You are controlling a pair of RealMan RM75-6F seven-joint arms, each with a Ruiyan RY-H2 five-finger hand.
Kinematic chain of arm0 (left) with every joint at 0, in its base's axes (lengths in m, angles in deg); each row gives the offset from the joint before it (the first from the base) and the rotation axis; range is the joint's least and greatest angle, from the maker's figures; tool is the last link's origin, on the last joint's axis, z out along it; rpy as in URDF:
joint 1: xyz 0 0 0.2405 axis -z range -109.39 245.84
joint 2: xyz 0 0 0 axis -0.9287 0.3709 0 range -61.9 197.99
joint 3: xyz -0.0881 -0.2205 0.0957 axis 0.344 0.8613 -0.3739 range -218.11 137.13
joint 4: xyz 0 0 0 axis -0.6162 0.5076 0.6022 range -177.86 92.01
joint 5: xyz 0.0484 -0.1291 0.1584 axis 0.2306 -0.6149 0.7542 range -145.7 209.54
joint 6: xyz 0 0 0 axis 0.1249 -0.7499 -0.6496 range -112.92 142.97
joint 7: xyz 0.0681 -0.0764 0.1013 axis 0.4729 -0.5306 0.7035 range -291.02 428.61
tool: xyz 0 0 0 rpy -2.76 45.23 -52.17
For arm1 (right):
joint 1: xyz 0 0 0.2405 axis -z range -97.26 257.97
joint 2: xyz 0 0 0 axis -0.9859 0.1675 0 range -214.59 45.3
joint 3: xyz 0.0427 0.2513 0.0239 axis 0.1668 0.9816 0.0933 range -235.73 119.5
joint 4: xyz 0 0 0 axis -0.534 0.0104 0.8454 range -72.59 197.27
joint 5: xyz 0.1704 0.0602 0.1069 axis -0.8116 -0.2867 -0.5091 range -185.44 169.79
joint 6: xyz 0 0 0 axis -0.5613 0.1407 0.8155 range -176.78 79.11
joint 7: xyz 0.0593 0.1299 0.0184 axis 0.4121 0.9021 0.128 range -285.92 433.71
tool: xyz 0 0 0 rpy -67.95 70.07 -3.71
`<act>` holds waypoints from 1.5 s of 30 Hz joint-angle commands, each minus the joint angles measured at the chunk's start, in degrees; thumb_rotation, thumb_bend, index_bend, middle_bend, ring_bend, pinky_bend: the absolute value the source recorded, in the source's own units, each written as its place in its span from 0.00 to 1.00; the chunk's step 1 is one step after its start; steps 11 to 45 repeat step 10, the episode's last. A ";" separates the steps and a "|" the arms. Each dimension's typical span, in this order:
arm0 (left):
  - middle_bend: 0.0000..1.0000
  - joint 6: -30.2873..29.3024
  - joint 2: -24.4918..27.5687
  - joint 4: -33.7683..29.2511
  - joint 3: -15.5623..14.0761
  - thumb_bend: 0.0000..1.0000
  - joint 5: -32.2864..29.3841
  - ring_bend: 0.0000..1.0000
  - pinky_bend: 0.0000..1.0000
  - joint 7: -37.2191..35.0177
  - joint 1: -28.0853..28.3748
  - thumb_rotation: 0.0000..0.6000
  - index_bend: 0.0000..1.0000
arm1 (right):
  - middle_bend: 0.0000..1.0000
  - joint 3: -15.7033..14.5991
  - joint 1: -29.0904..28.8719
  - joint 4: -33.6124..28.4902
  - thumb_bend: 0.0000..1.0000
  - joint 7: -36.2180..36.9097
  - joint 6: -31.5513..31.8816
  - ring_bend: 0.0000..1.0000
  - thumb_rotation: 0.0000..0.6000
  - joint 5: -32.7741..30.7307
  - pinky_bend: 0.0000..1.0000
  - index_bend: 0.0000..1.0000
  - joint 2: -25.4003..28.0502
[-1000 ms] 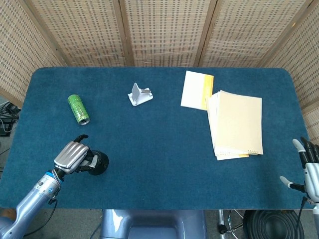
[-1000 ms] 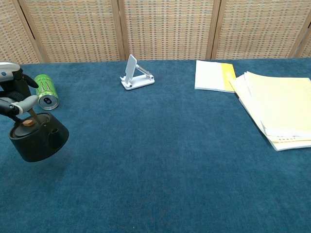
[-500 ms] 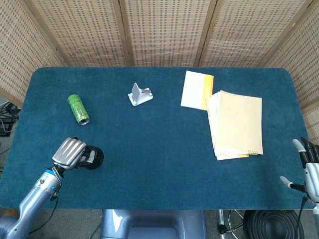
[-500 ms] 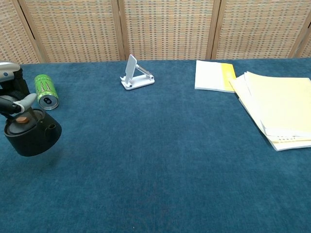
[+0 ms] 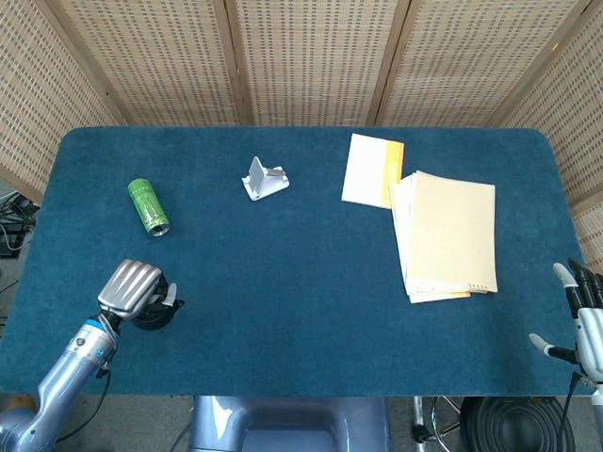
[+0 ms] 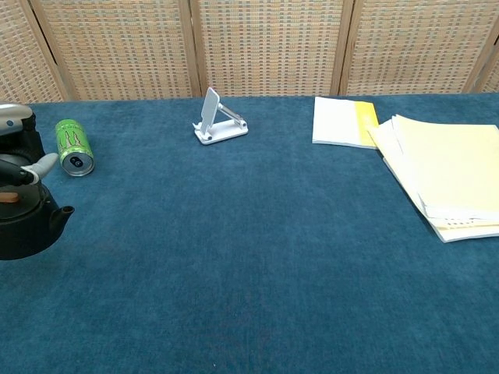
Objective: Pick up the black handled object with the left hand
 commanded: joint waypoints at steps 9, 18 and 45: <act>1.00 -0.35 -0.05 -0.29 0.32 1.00 -0.04 0.86 0.83 1.15 0.28 0.67 1.00 | 0.00 0.02 -0.01 -0.01 0.00 0.17 -0.06 0.00 1.00 -0.06 0.00 0.00 0.03; 1.00 -0.43 -0.03 -0.21 0.42 1.00 0.19 0.86 0.83 1.09 0.34 0.68 1.00 | 0.00 0.02 -0.01 -0.03 0.00 0.19 -0.06 0.00 1.00 -0.07 0.00 0.00 0.05; 1.00 -0.43 -0.03 -0.21 0.42 1.00 0.19 0.86 0.83 1.09 0.34 0.68 1.00 | 0.00 0.02 -0.01 -0.03 0.00 0.19 -0.06 0.00 1.00 -0.07 0.00 0.00 0.05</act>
